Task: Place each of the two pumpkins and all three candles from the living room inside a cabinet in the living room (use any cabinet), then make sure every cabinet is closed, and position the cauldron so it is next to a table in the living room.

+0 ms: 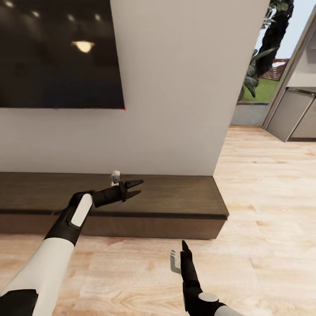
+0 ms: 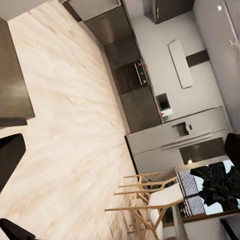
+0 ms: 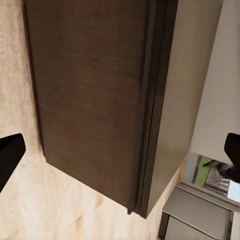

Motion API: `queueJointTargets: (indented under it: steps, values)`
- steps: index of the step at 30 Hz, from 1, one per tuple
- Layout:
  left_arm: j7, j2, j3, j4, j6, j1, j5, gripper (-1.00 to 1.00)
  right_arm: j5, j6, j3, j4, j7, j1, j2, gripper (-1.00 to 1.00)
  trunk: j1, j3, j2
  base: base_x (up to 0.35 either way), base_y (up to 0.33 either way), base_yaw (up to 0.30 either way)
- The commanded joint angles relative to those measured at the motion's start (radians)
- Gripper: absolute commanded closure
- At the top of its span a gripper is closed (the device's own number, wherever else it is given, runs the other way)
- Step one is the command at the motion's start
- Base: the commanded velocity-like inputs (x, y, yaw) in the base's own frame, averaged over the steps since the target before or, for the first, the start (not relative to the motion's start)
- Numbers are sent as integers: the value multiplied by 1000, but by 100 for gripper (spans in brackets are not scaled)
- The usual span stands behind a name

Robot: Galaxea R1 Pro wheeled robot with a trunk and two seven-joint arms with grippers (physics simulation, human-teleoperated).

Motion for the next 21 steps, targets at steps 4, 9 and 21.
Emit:
queueJointTargets:
  steps: [4,9,21]
  values:
    - [-6,-5,1,0,3,-1,-3,-100,7,7,-1,0,-3,-1,0,-100,0,-1,0,320,0,0]
    - [-6,-5,1,0,3,-1,-3,-100,6,-13,-4,0,-2,-1,0,-100,0,-1,0,337,0,0]
    - [-5,-6,1,2,3,-1,-3,-100,6,-21,-4,3,-2,-1,-1,-100,0,-1,0,337,0,0]
